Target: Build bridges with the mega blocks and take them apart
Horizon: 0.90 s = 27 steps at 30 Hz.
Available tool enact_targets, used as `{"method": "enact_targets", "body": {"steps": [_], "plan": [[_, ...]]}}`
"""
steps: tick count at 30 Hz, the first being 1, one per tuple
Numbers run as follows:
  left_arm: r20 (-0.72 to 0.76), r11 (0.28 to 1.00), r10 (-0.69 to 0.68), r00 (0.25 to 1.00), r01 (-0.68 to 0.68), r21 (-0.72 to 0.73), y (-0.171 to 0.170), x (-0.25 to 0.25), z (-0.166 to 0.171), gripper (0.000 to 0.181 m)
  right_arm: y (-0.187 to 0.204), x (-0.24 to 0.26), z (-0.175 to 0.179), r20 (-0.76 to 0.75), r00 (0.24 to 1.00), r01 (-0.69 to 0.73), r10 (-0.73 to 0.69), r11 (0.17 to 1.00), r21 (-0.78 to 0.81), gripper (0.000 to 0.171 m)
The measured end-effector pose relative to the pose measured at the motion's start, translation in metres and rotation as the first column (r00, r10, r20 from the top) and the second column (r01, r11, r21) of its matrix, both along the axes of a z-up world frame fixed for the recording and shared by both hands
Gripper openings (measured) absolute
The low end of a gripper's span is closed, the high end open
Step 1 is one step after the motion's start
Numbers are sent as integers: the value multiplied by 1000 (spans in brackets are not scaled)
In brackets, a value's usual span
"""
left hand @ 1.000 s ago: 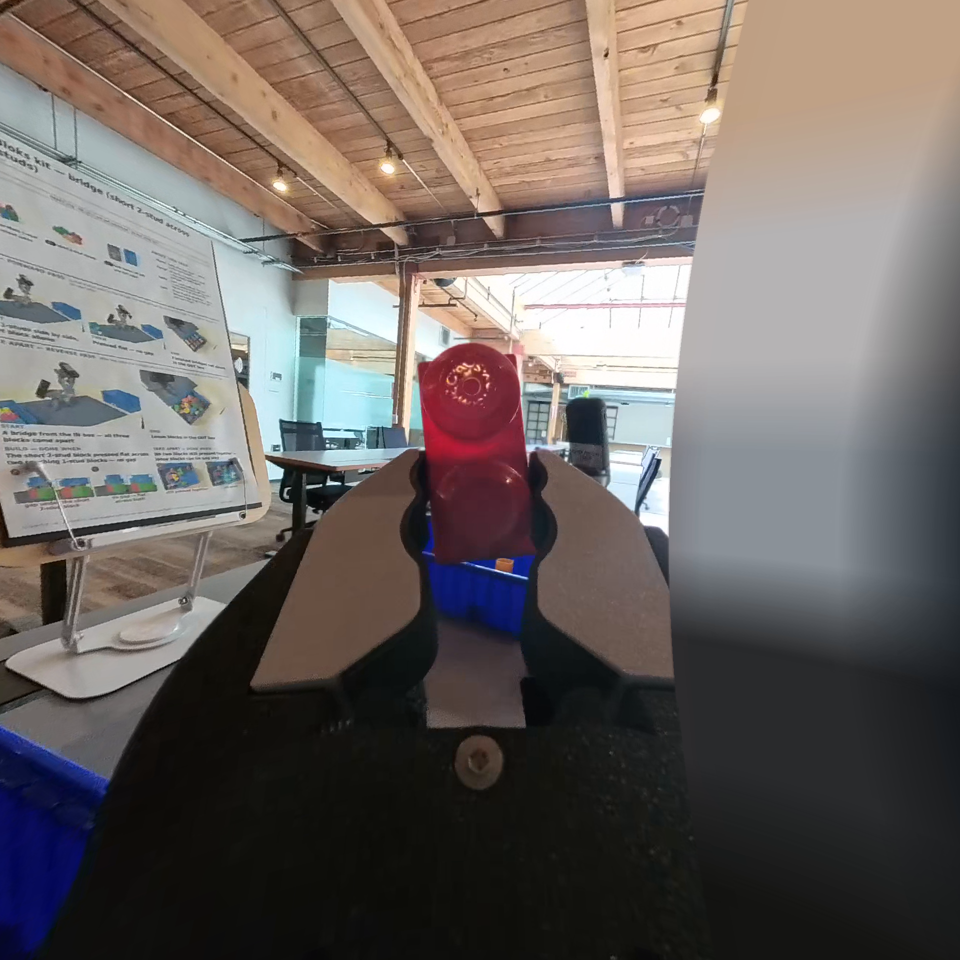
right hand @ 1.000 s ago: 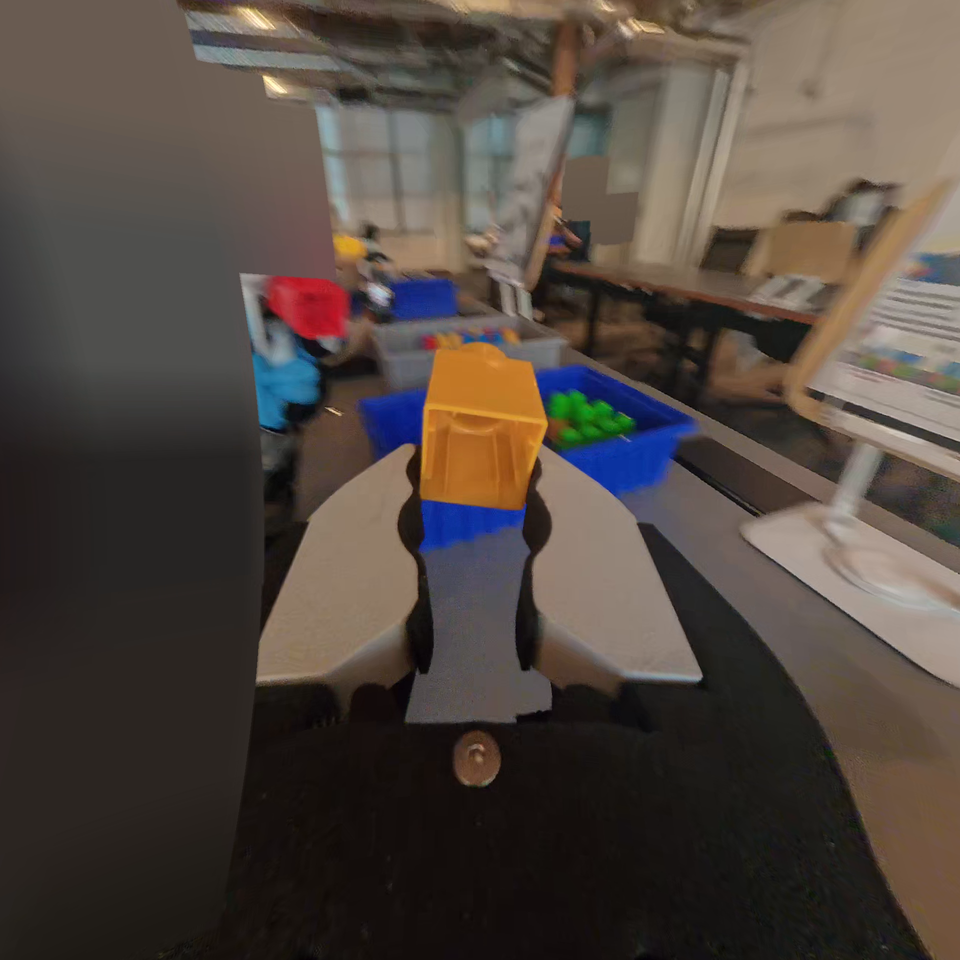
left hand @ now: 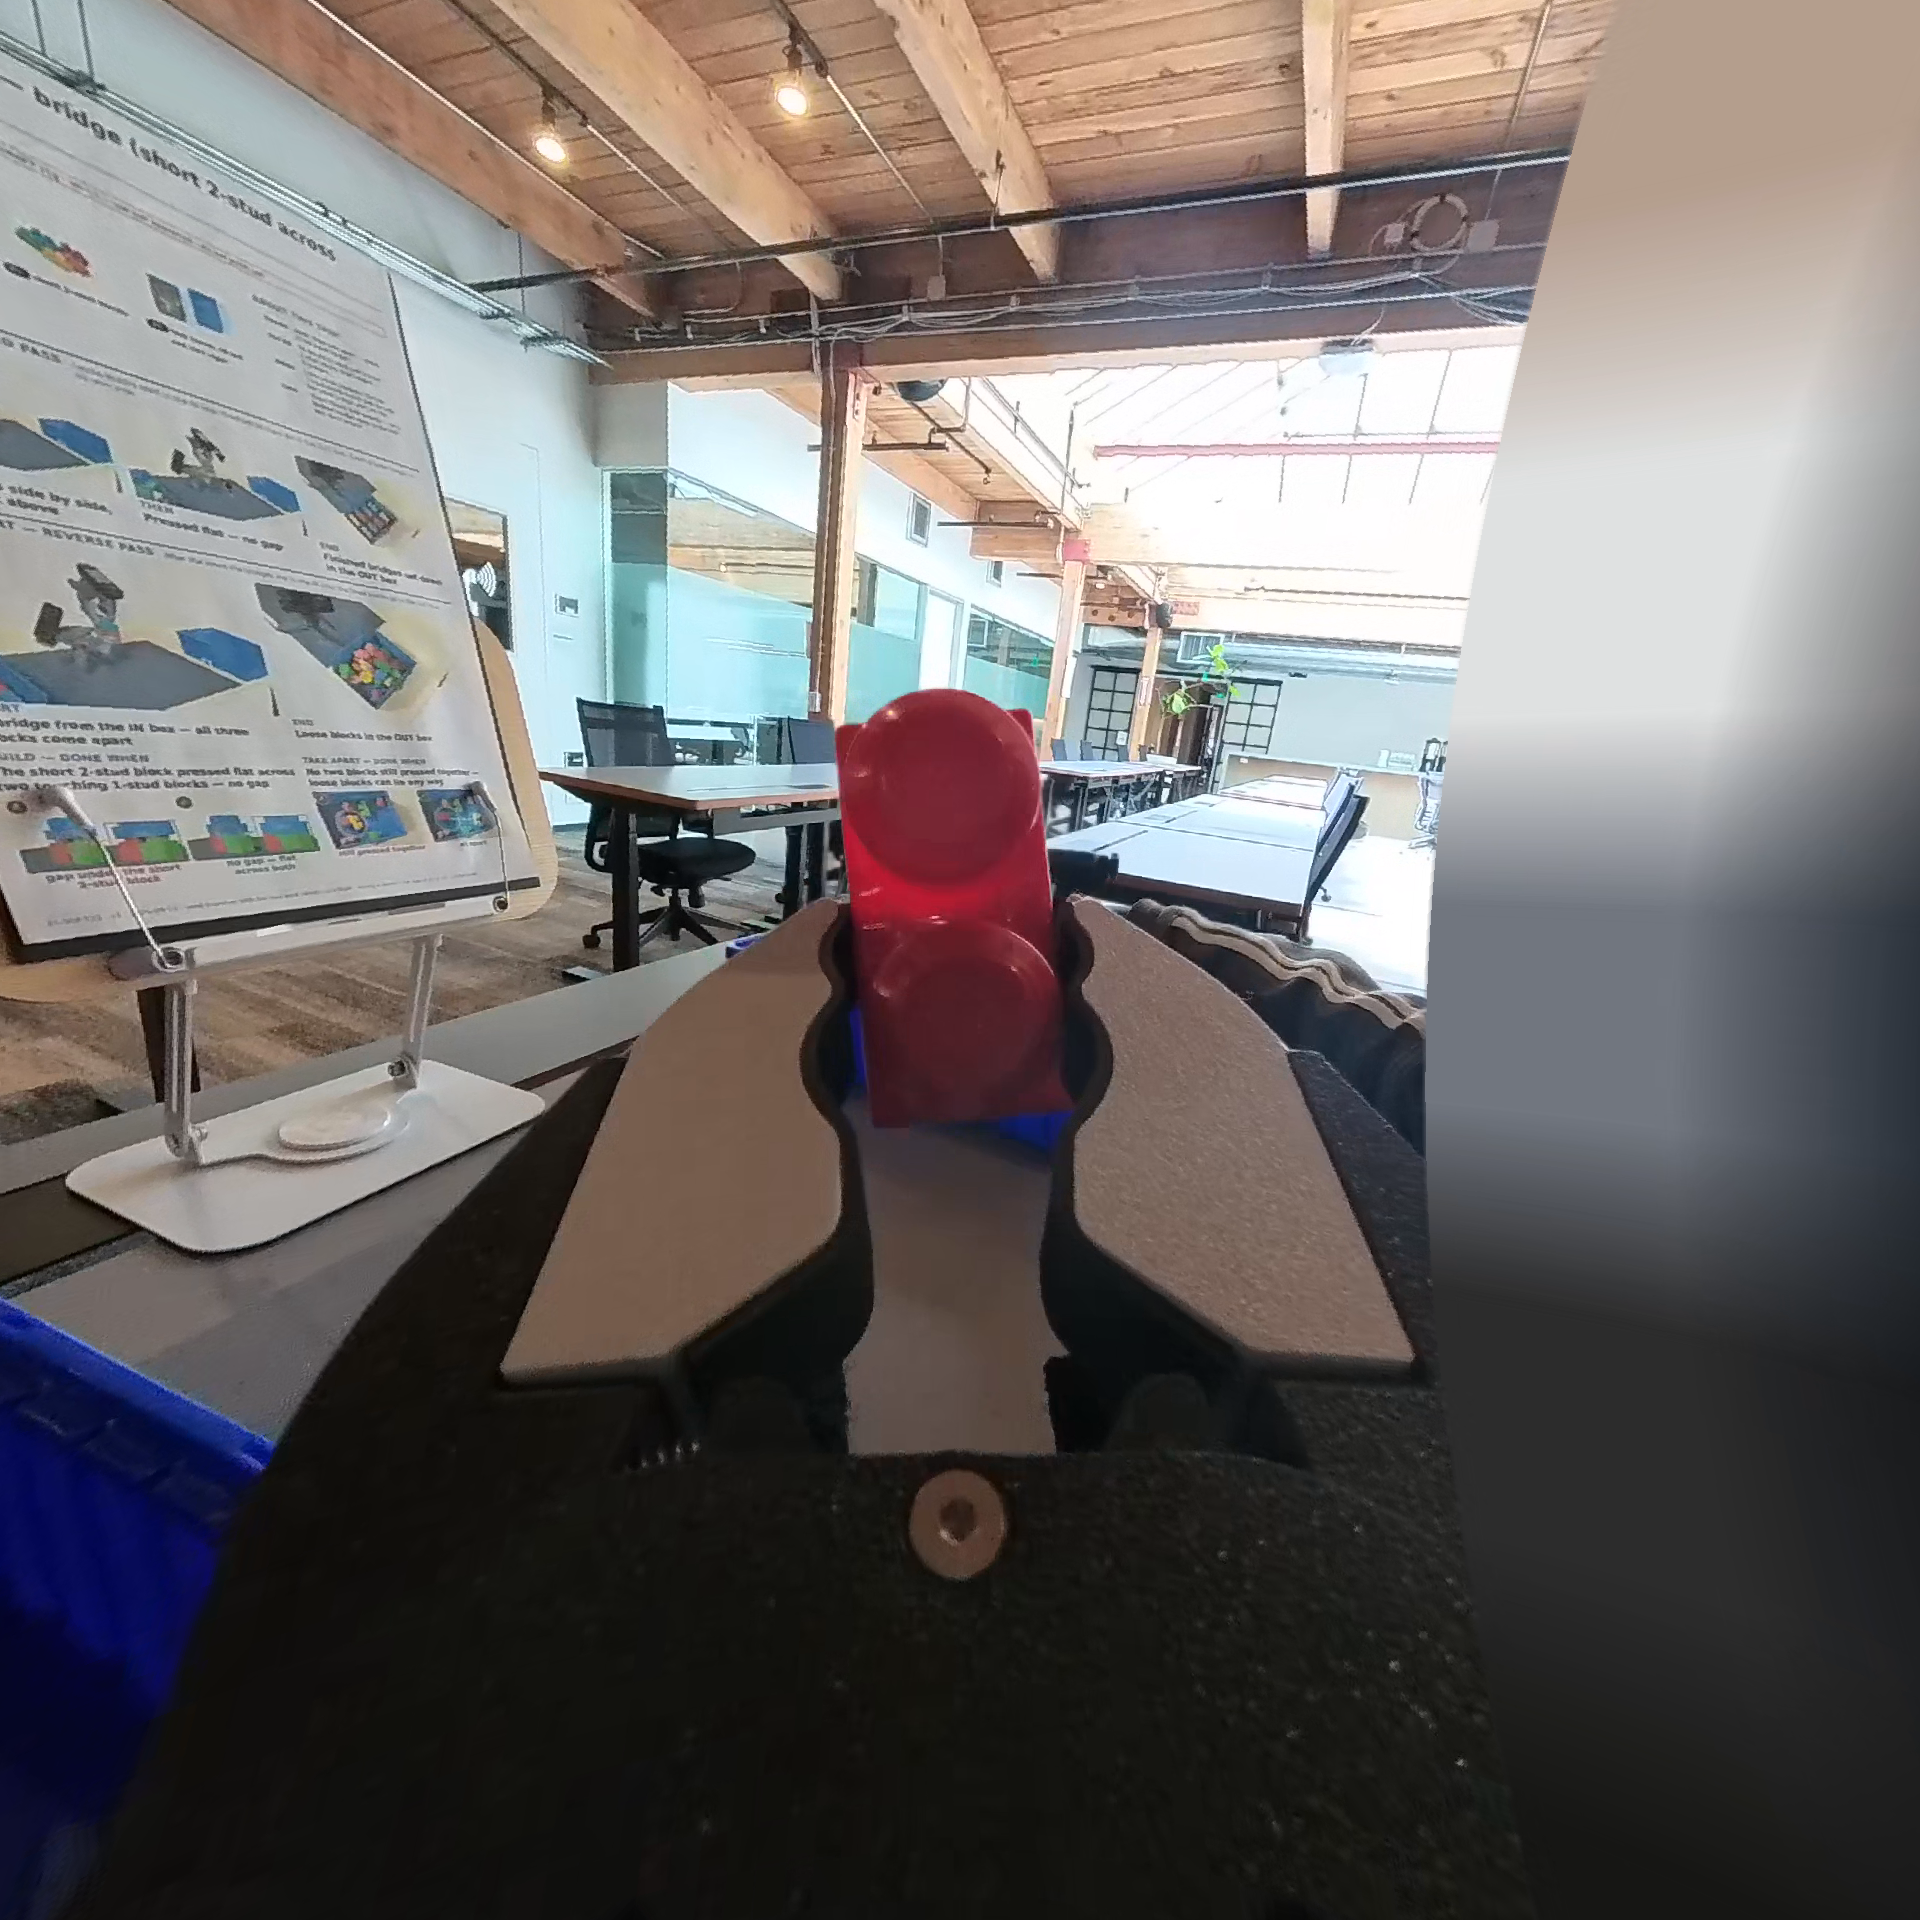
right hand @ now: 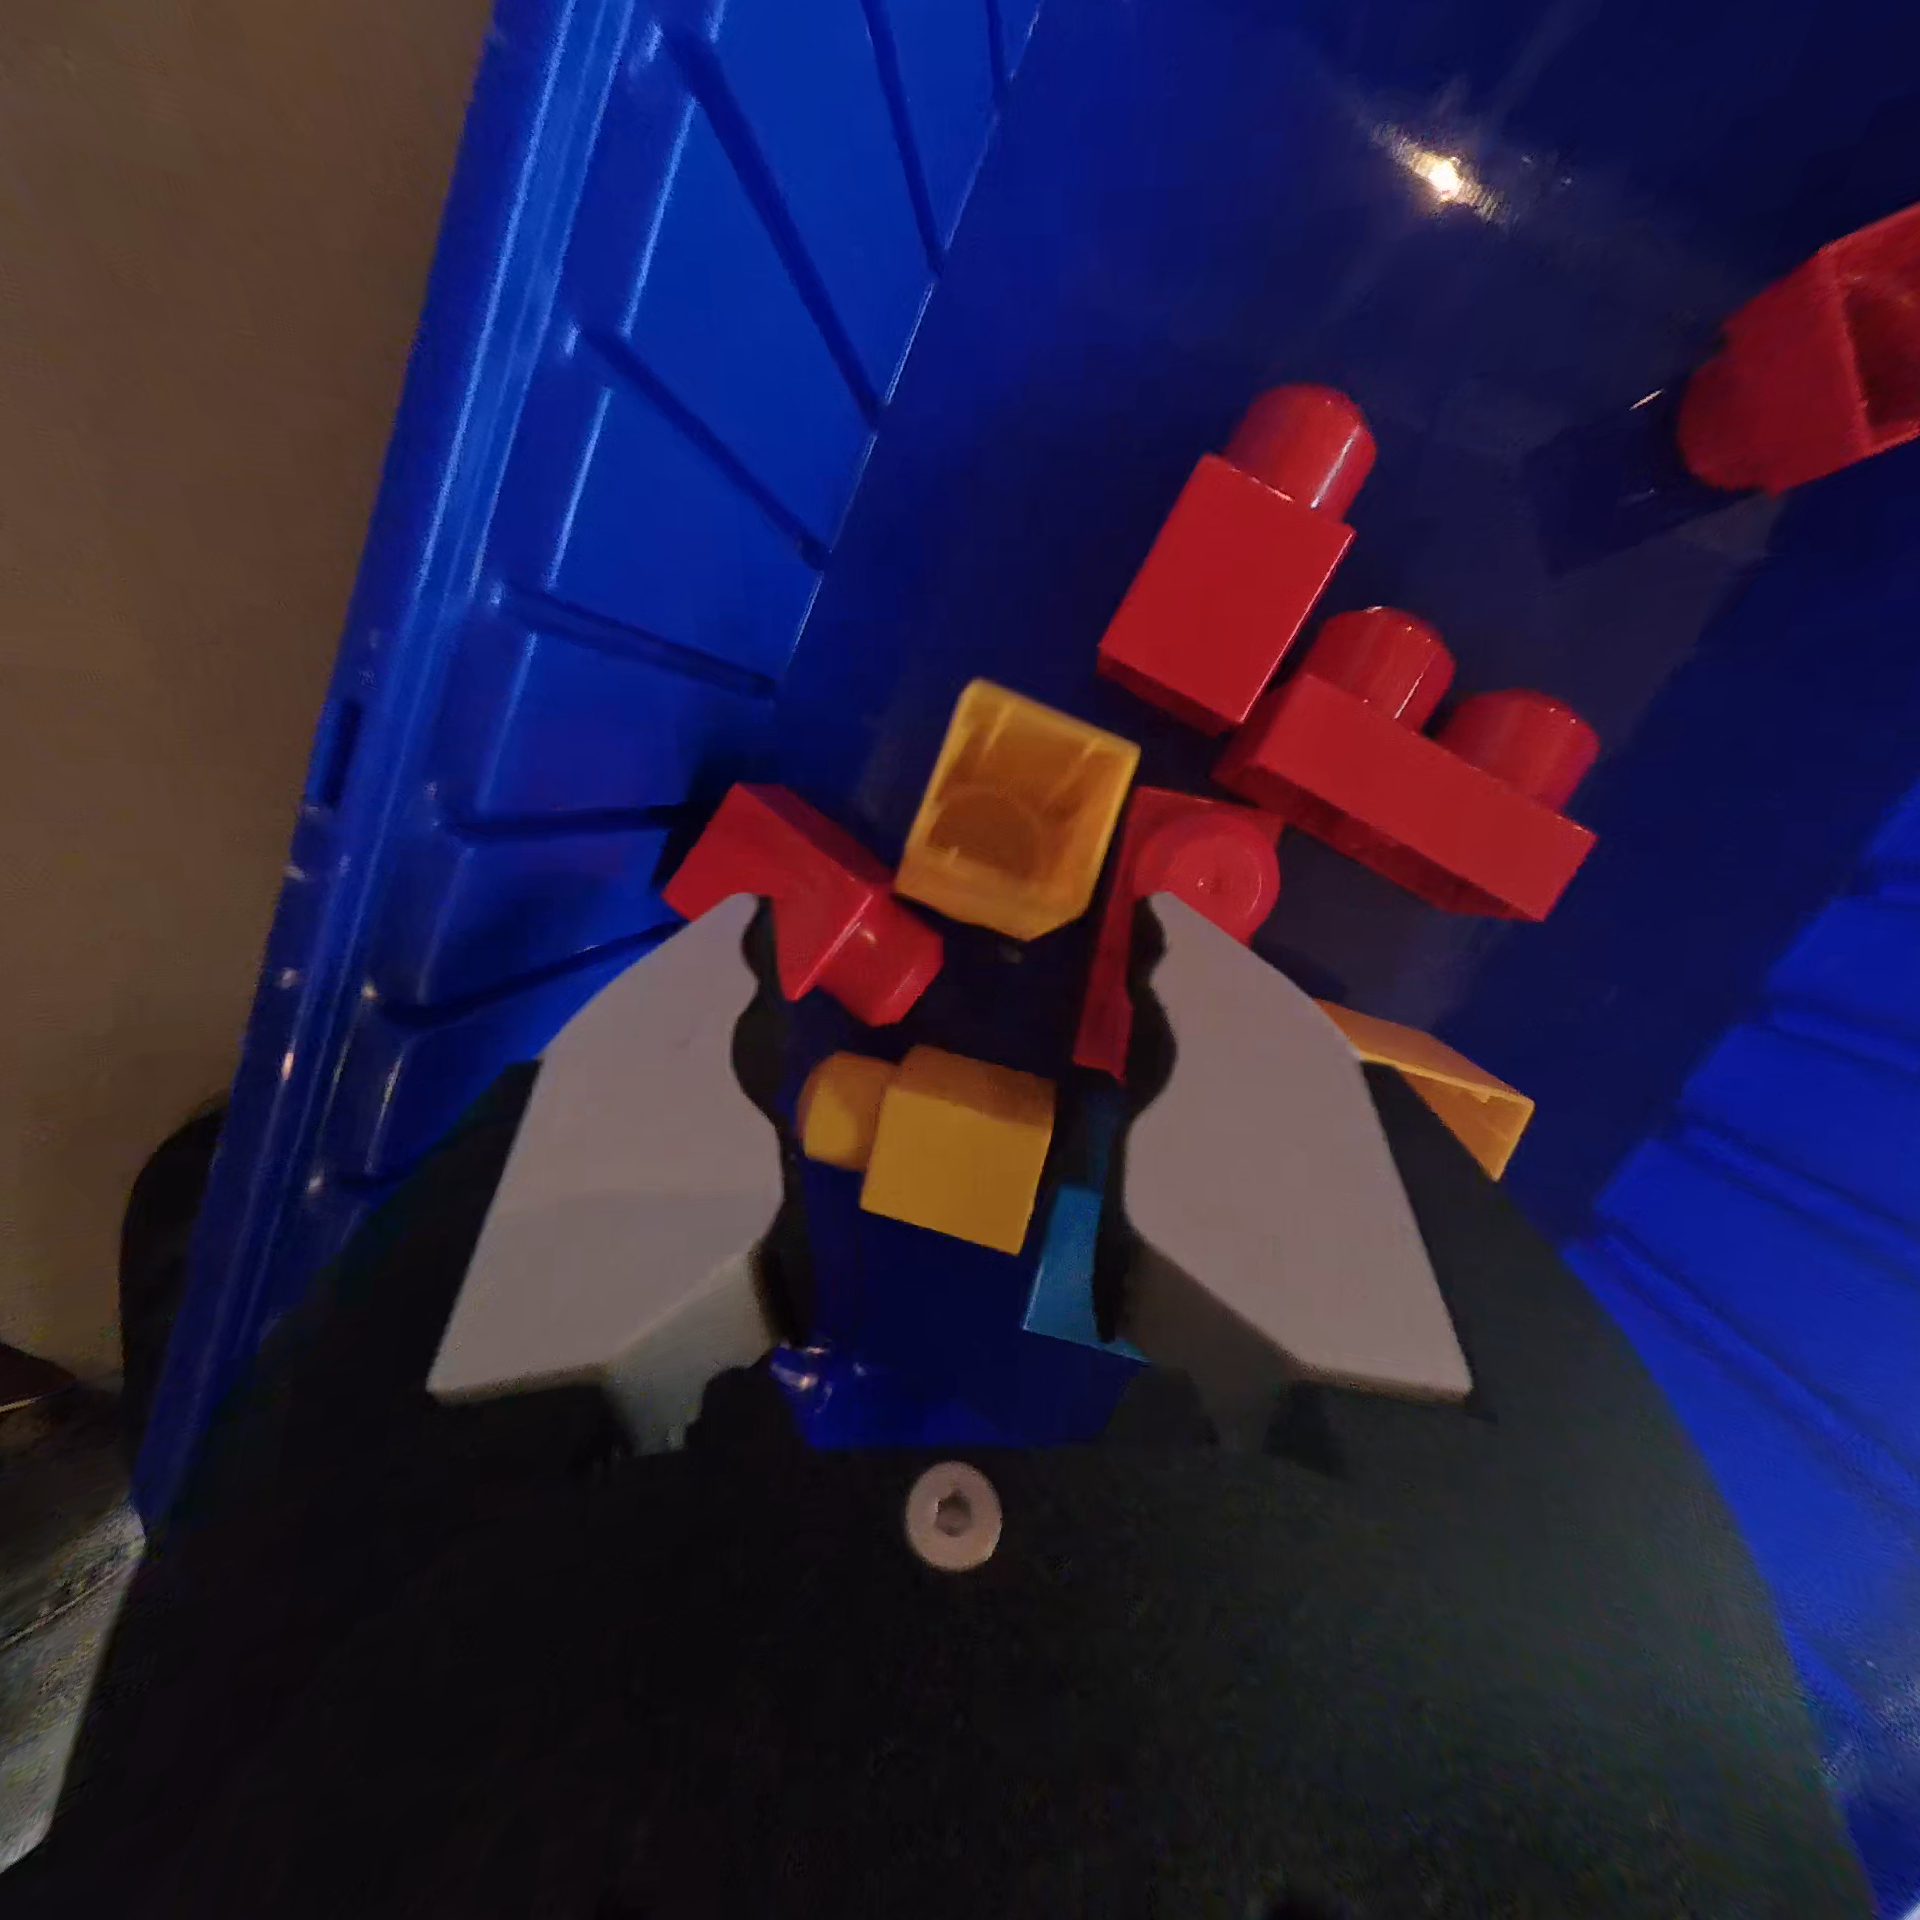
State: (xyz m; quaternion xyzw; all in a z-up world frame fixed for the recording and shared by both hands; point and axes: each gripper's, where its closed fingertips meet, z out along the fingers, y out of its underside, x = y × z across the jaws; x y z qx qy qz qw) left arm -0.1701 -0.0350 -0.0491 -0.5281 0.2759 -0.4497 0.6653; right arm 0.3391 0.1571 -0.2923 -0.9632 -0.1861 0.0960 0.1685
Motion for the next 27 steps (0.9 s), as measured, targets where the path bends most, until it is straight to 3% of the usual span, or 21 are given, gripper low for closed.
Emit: {"method": "enact_targets", "body": {"steps": [5,8,10,14,19,21,27], "plan": [[18,1000,-14,1000,14,-5,2,2,0,36,4,-11,22,-6,1000,7,-6,993,118,92],[33,1000,-27,999,27,-1,2,4,1,36,3,-62,67,-129,987,-45,91,945,323,96],[51,999,-53,997,52,4,0,7,2,36,-10,-115,109,-215,951,-93,224,866,491,98],[55,997,-83,995,83,-2,0,16,1,36,-78,-240,178,-311,761,-212,569,671,710,96],[49,990,-142,989,143,-1,-6,34,0,36,-170,-361,204,-321,479,-296,817,495,817,93],[50,985,-170,984,170,-1,-9,41,0,36,-192,-393,209,-351,379,-270,856,465,843,90],[63,968,-248,967,250,-15,-13,60,-4,36,-208,-444,205,-461,223,-256,859,508,822,82]]}}
